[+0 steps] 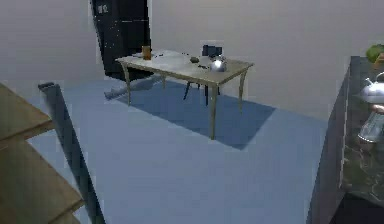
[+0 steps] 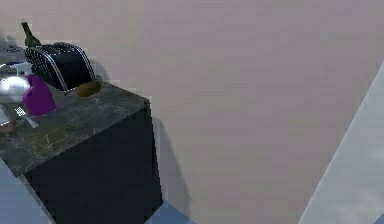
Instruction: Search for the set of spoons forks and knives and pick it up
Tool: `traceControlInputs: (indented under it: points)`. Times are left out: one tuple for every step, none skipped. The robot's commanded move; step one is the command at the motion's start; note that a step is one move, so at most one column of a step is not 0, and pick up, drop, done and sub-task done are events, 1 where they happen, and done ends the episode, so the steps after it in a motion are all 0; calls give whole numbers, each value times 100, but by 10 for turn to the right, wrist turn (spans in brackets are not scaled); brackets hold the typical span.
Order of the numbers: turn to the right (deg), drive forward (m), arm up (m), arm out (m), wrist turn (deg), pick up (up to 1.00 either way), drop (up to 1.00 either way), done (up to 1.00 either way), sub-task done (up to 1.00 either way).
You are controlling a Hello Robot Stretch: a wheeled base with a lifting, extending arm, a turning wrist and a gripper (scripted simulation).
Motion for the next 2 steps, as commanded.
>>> traceControlInputs:
  points:
    - [0,75,0,0,0,0,0,0,0]
    - [390,0,0,0,0,0,0,0,0]
